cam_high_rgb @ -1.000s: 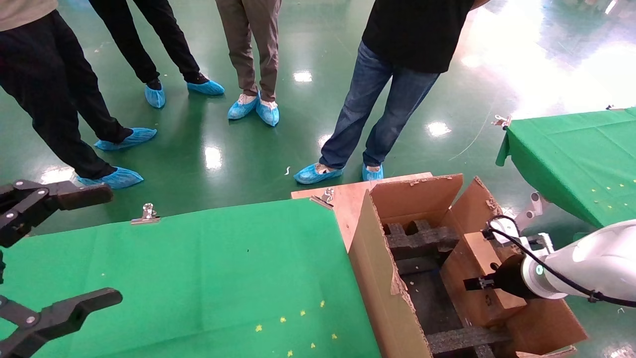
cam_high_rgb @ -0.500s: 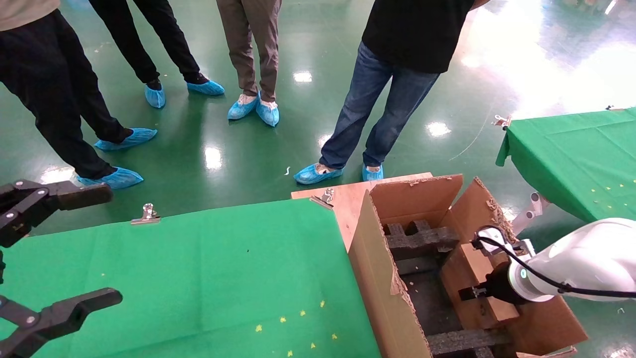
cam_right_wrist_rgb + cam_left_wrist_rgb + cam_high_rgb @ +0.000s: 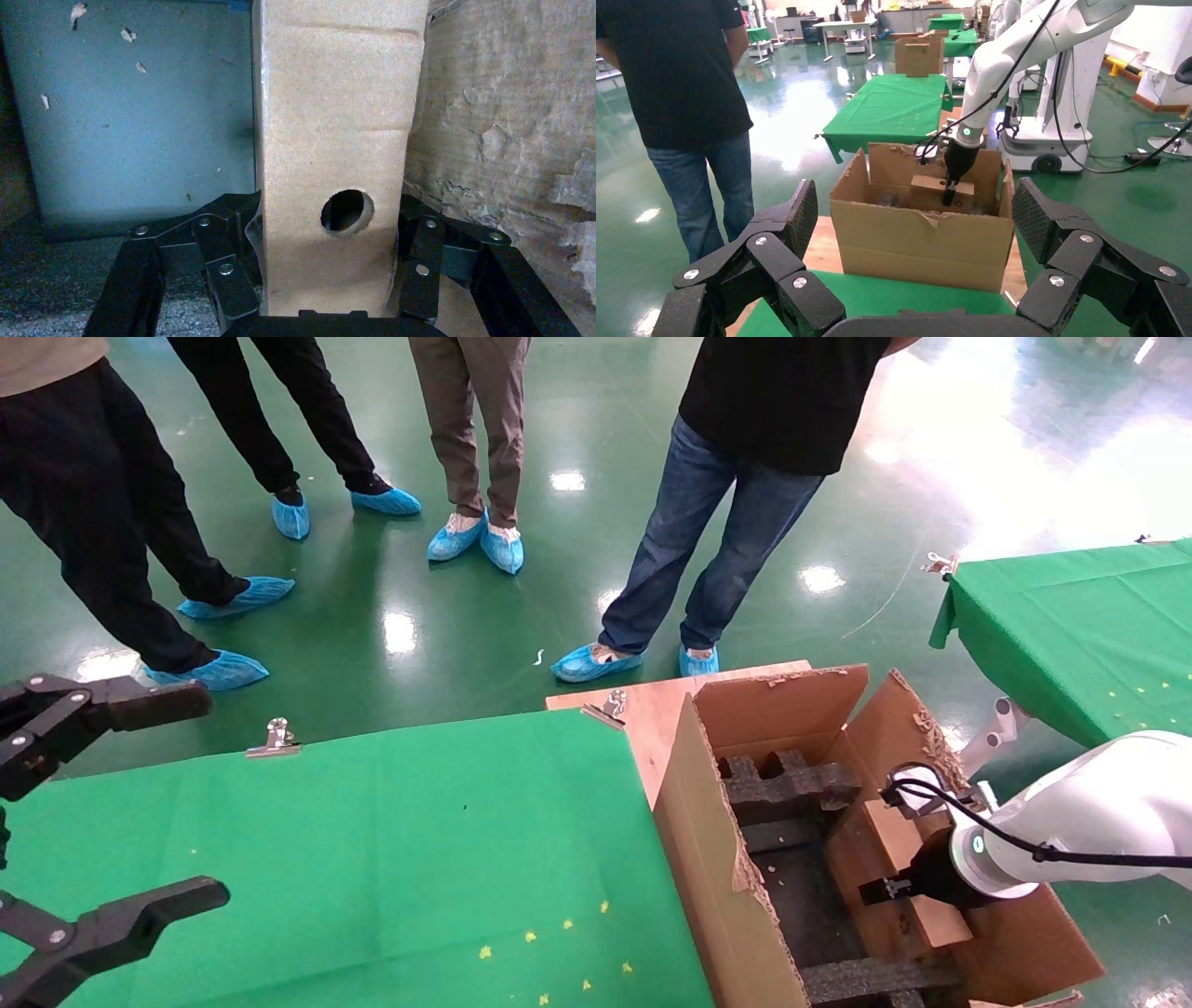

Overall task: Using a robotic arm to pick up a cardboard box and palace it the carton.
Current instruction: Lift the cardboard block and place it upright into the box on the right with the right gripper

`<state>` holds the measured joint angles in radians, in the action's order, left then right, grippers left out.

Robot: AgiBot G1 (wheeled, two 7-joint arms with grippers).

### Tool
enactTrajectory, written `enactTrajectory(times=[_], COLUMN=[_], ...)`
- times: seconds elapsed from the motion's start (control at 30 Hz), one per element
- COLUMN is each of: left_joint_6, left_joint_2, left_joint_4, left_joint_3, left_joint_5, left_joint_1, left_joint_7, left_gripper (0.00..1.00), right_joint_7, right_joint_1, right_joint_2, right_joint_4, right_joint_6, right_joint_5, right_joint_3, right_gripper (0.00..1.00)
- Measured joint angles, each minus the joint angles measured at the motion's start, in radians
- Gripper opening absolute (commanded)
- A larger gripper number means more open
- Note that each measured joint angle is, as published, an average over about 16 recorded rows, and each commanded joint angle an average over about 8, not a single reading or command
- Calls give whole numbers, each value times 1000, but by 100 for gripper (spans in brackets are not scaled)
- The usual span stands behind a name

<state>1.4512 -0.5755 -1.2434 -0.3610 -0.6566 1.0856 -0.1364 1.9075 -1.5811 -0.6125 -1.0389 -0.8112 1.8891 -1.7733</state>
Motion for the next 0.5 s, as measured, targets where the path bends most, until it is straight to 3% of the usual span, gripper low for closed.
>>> enactTrajectory(times=[0.5], left_joint_6=[0], left_joint_2=[0], left_joint_4=[0], left_joint_3=[0], left_joint_5=[0], left_joint_1=[0], left_joint_7=[0], left_gripper=[100], right_joint_7=[9], right_joint_1=[-12], right_joint_2=[-3], right_joint_4=[7], right_joint_6=[2], right_joint_5=[5], right_joint_3=[6], right_gripper=[100])
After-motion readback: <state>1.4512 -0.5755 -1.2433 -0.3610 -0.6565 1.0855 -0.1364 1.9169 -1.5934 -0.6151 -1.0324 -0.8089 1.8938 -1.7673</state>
